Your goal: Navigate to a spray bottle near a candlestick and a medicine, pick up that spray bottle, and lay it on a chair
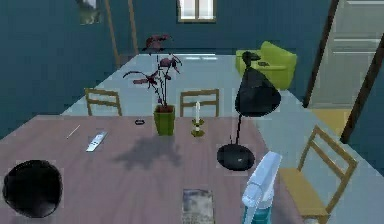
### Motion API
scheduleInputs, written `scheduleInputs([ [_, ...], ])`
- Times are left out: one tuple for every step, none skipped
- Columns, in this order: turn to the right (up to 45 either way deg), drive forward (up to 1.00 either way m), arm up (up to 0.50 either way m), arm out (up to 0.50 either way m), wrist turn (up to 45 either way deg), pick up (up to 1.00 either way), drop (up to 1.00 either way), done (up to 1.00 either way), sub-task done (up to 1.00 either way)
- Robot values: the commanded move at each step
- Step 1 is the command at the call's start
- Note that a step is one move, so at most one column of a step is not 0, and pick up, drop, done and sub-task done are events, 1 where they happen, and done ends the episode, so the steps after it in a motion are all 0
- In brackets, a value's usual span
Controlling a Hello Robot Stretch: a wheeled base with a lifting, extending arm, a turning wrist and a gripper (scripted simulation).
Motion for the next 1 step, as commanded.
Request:
scheduleInputs([
  [24.0,0.0,0.0,0.0,0.0,0.0,0.0,0.0,0.0],
])
